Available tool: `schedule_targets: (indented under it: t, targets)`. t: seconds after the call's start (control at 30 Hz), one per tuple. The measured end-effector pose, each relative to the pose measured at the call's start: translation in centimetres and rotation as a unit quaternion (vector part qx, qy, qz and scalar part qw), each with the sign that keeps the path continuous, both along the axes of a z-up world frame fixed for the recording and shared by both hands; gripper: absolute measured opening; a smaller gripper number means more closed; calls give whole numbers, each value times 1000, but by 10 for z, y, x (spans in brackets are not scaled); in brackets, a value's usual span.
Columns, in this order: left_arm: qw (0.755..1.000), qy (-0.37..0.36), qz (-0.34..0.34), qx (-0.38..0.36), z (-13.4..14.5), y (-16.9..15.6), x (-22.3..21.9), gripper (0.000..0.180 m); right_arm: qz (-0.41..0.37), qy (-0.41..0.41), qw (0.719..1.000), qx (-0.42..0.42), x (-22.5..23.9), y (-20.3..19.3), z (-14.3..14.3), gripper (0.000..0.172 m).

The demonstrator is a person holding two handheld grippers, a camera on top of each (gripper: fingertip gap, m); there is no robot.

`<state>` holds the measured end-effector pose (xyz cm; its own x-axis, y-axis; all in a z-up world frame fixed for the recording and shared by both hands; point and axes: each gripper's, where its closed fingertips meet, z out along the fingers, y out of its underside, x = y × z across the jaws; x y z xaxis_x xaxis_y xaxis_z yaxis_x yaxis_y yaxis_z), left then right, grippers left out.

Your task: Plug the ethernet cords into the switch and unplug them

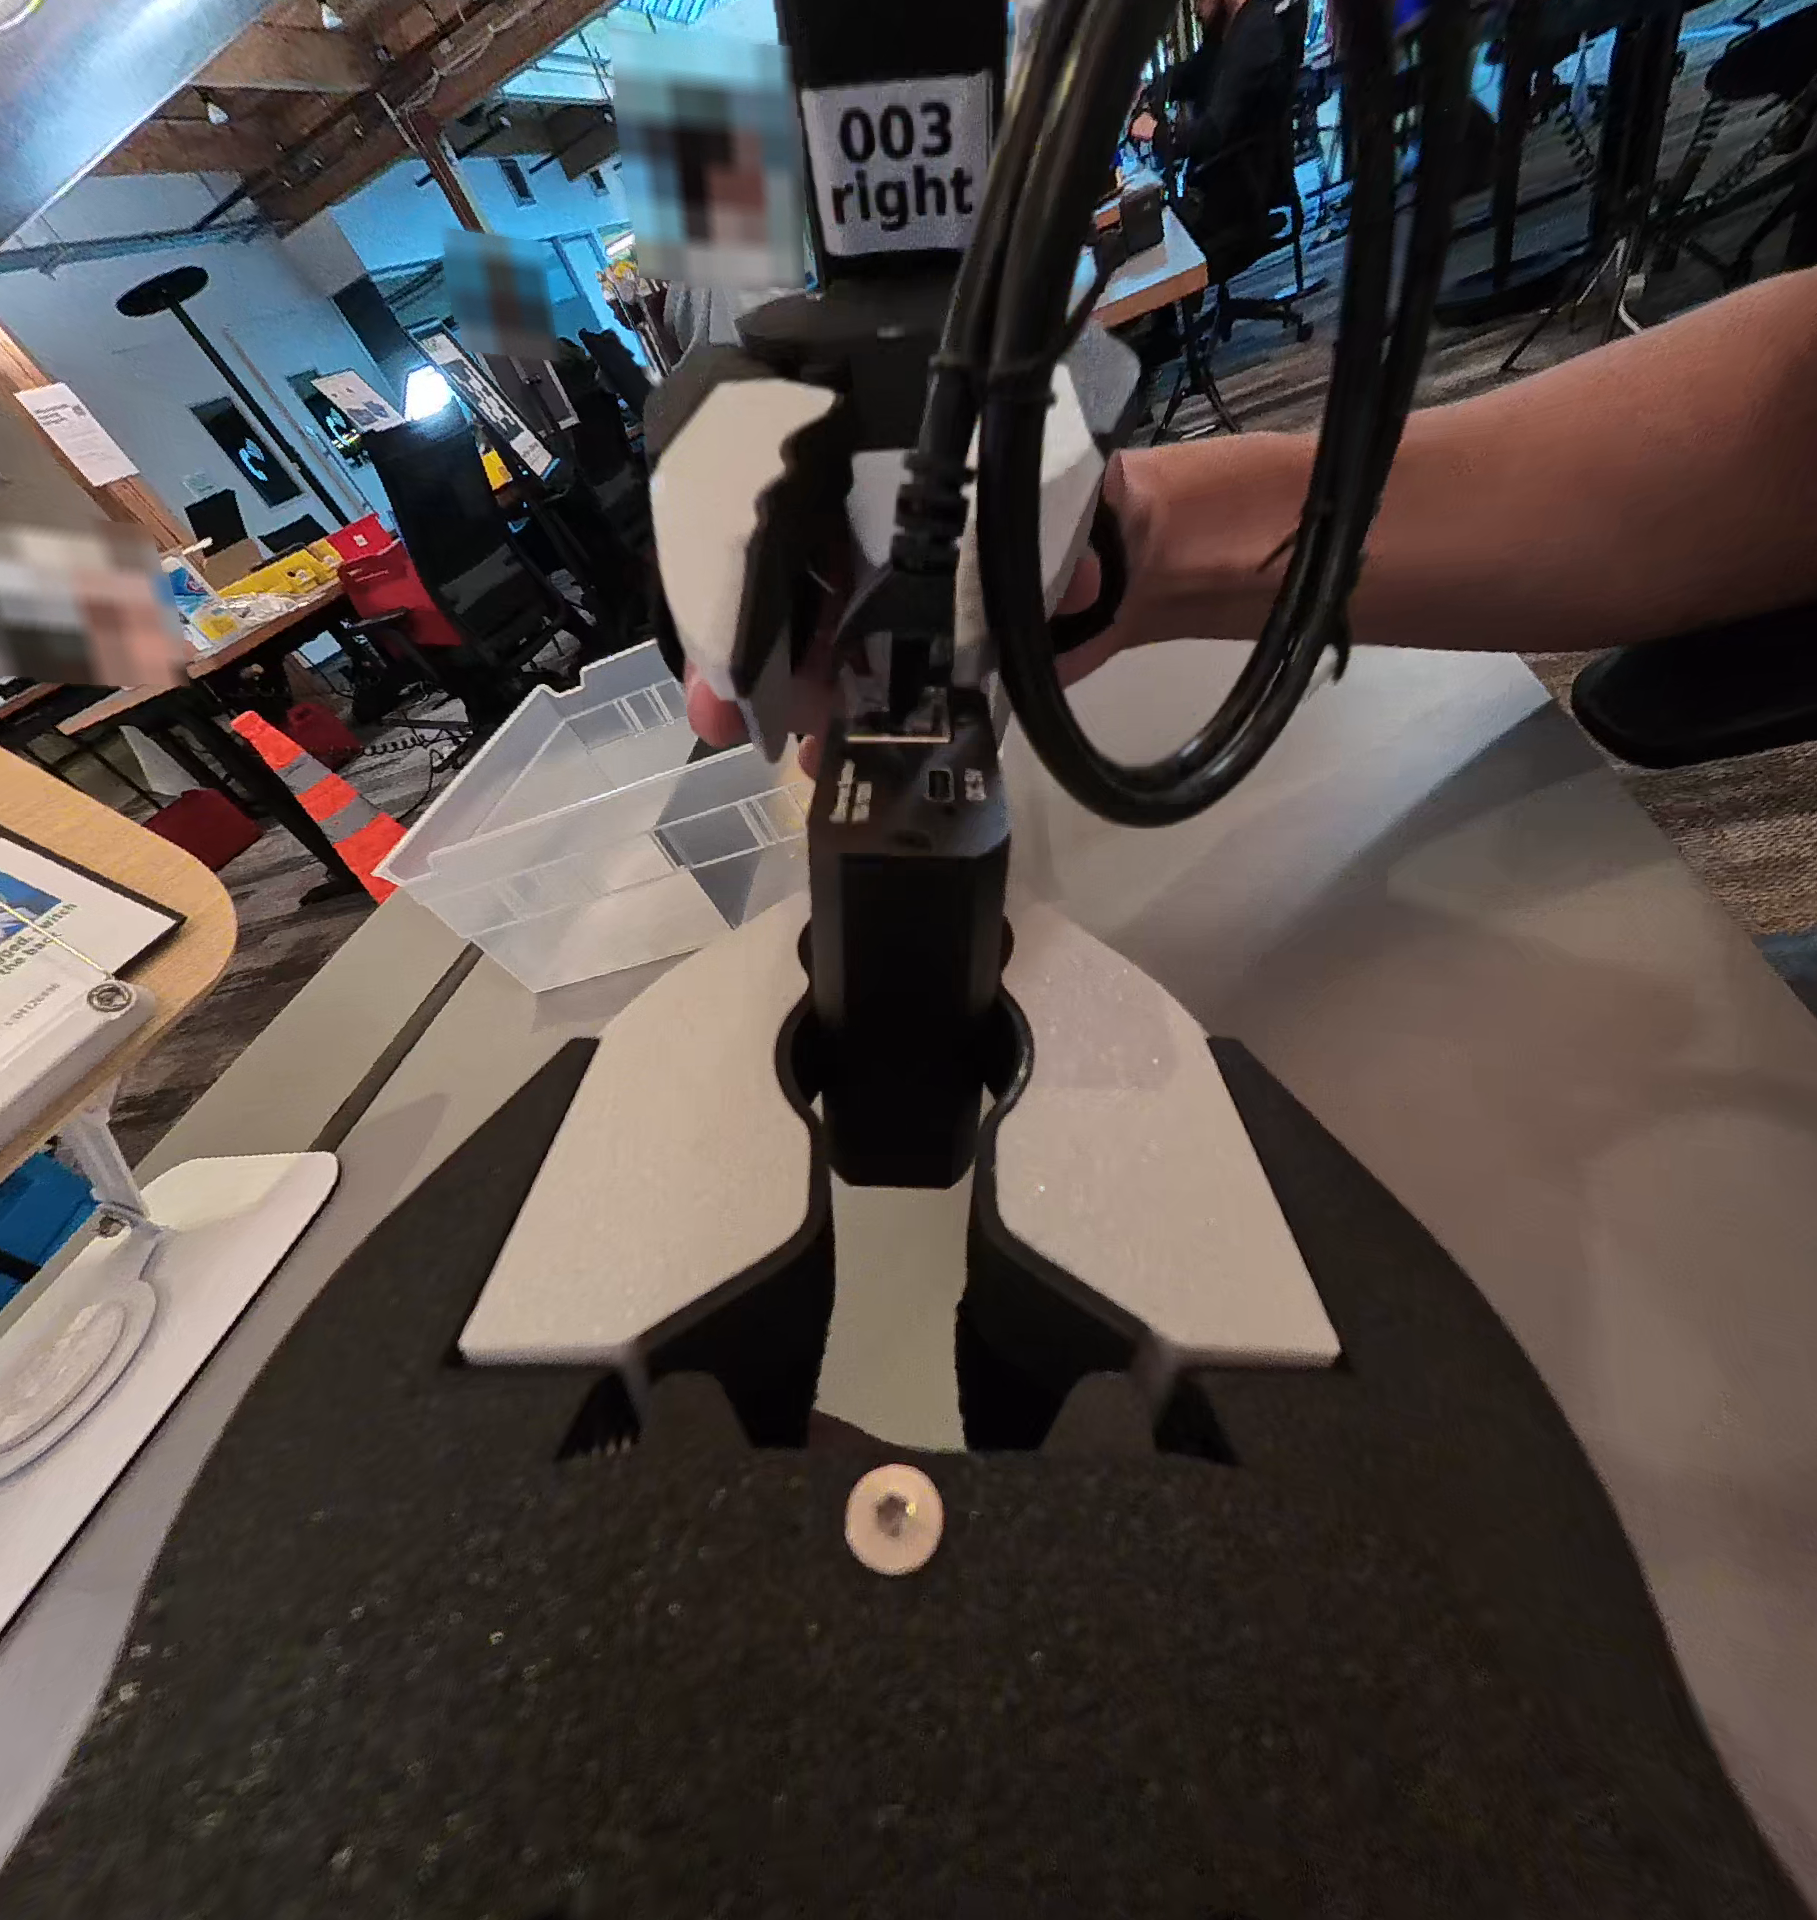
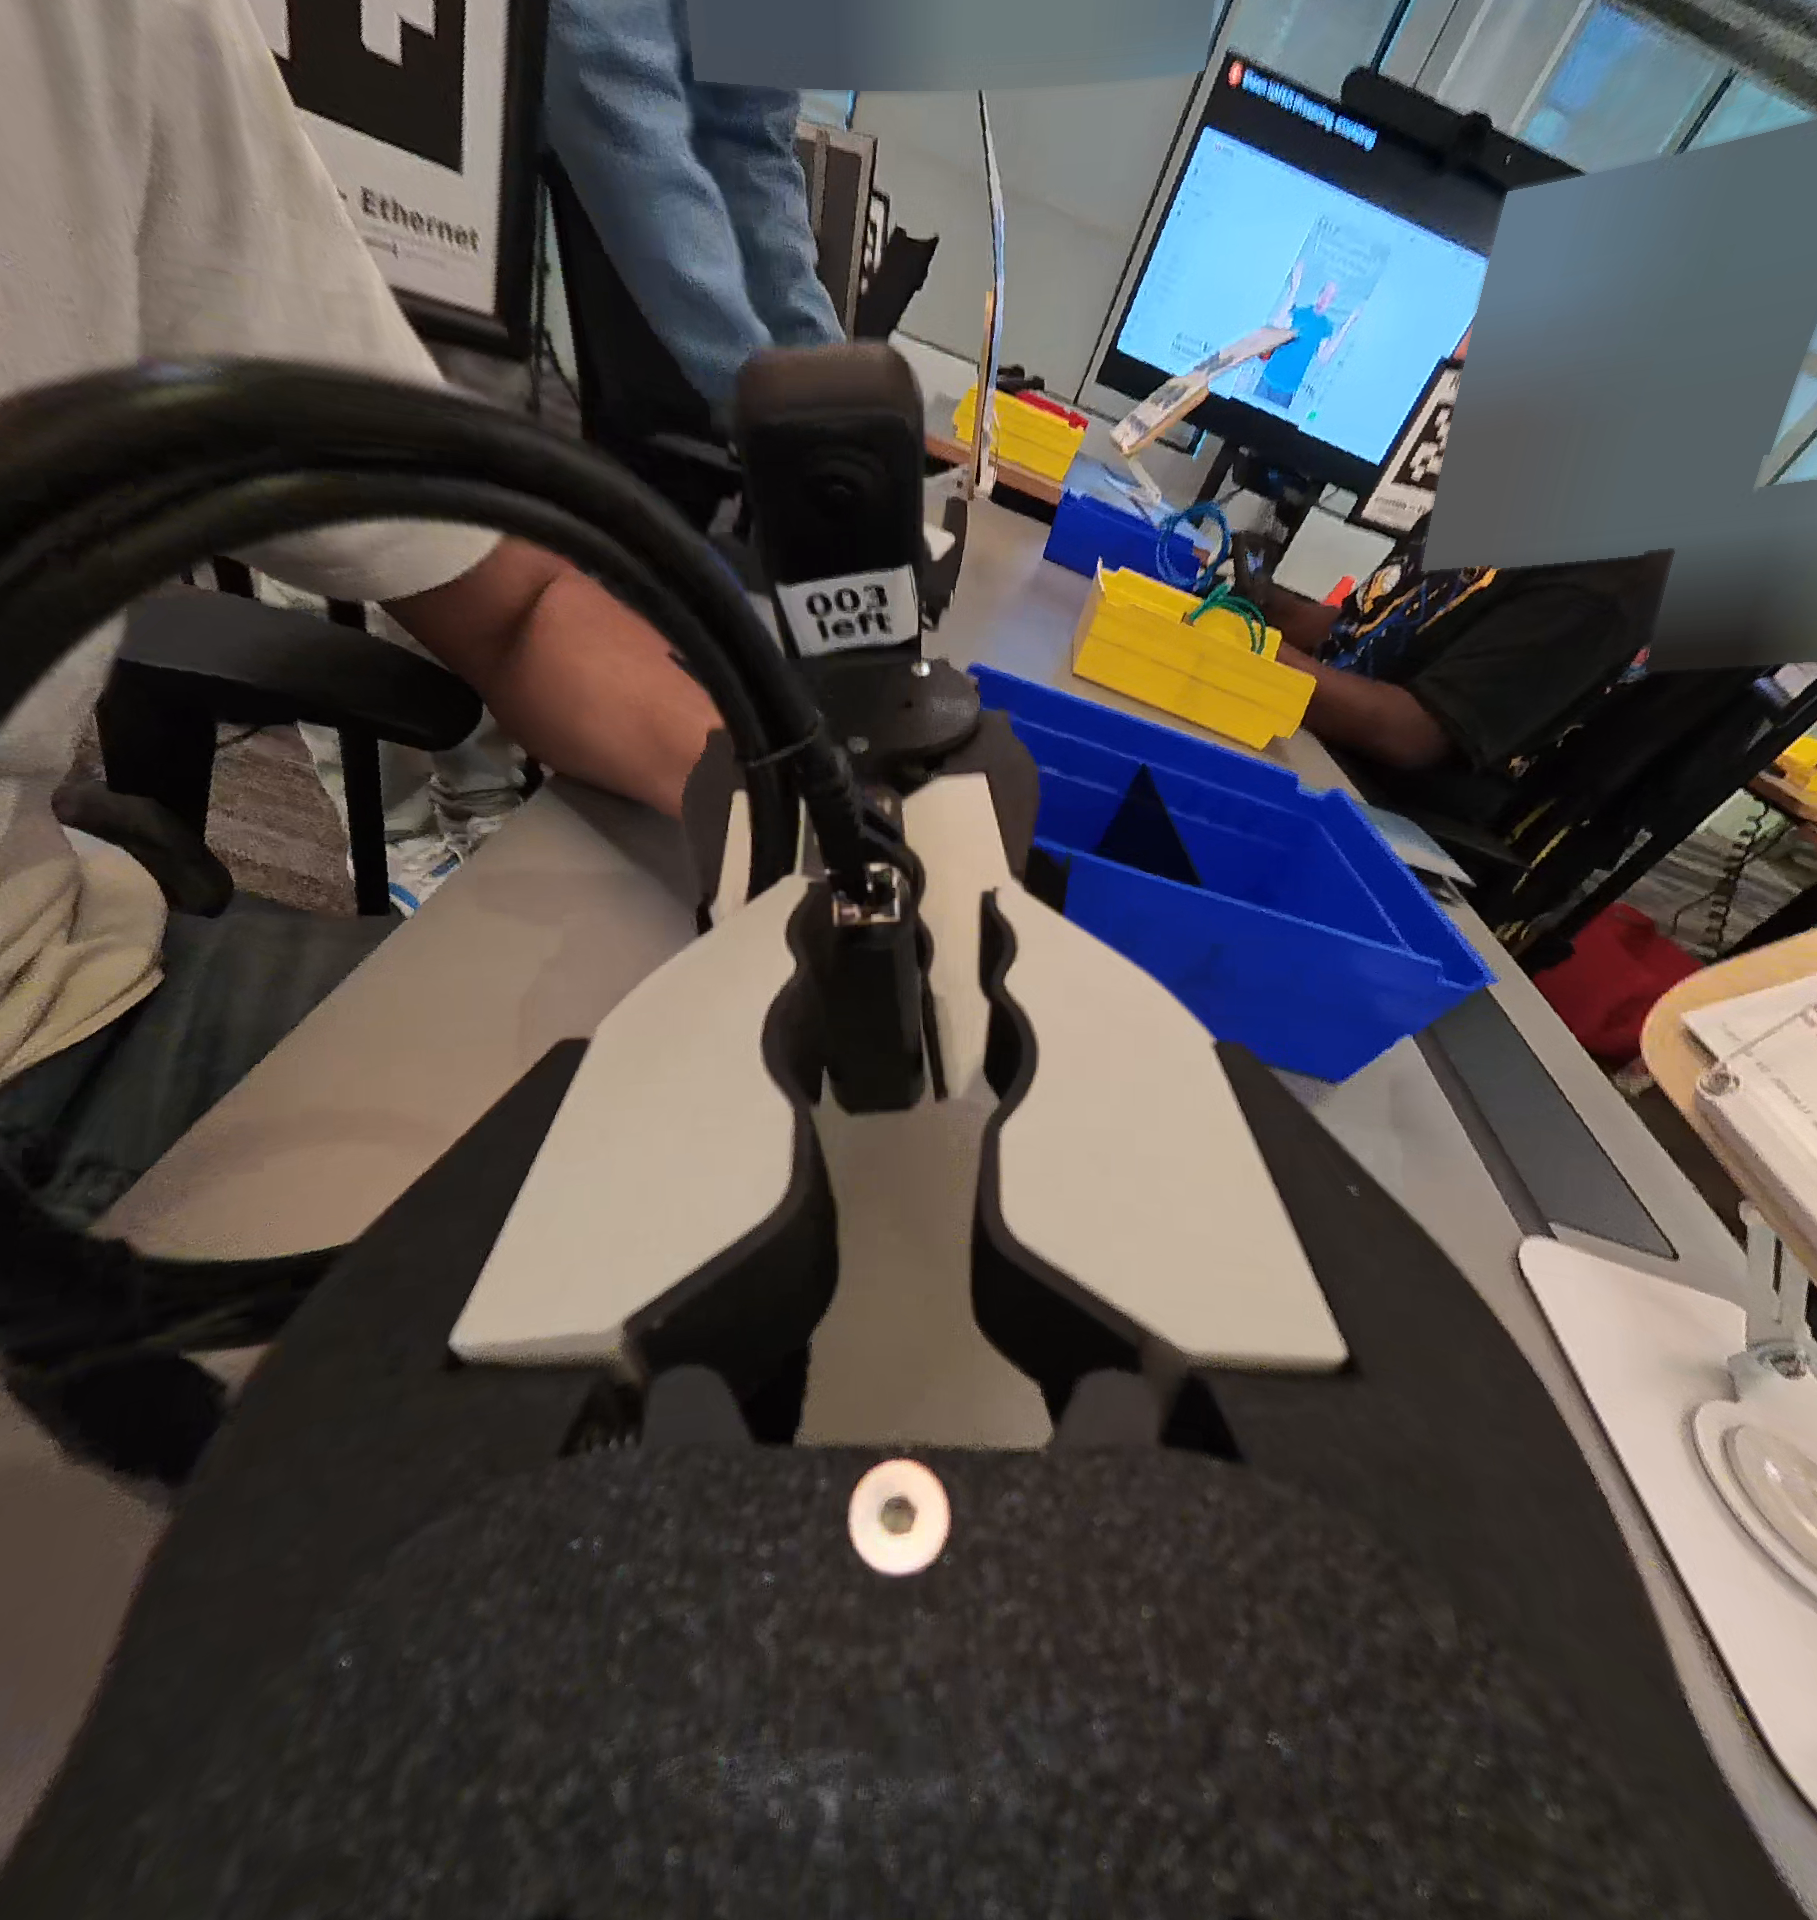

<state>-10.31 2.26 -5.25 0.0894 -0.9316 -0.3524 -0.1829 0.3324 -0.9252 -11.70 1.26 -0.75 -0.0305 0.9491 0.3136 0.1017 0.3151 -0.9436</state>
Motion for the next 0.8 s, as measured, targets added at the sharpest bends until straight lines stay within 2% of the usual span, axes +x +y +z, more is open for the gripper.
schedule_targets:
  t: [0.23, 0.47, 0.8]
  targets:
    - [998, -3, -30, -50, -1, -9, 3, 25, 22, 7, 1000, -5, -6, -10, -4, 21]
    - [999, 3, -17, -40, -1, -8, 4, 25, 23, 14, 1000, -4, -8, -11, -3, 16]
    - [998, -2, -16, -63, -2, -7, 6, 25, 0, 37, 999, 17, -8, -6, -1, 15]
